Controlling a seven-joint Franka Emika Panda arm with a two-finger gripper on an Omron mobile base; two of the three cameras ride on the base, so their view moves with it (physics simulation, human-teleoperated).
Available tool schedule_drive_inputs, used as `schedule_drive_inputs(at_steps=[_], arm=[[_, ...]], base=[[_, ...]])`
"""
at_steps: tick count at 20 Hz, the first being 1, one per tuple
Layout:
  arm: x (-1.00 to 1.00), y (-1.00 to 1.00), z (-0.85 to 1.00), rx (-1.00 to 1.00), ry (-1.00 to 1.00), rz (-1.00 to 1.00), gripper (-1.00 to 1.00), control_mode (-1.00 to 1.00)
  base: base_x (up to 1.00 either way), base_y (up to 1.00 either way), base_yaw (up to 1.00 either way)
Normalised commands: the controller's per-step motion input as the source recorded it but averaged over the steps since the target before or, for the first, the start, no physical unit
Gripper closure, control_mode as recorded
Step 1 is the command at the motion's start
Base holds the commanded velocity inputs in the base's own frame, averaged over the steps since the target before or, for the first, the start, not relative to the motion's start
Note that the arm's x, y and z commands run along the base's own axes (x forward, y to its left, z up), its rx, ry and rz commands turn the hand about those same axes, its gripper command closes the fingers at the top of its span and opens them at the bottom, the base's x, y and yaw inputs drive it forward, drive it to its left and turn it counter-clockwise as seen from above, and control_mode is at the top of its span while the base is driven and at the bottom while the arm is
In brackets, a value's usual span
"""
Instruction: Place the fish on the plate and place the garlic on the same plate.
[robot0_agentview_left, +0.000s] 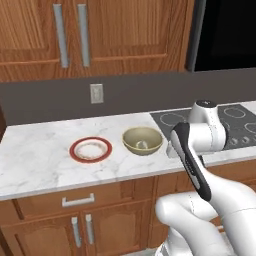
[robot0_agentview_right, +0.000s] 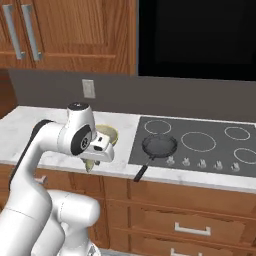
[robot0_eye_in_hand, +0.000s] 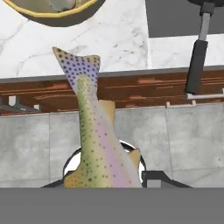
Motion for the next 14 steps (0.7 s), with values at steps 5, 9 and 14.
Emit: schedule_drive_inputs(at_steps=[5, 9, 14], arm=[[0.0, 0.0, 0.0, 0.0, 0.0, 0.0, 1.0, 1.0], [0.0, 0.0, 0.0, 0.0, 0.0, 0.0, 1.0, 1.0], [0.0, 0.0, 0.0, 0.0, 0.0, 0.0, 1.0, 1.0]], base=[[0.0, 1.0, 0.0], [0.0, 0.93, 0.0], [0.22, 0.31, -0.09]])
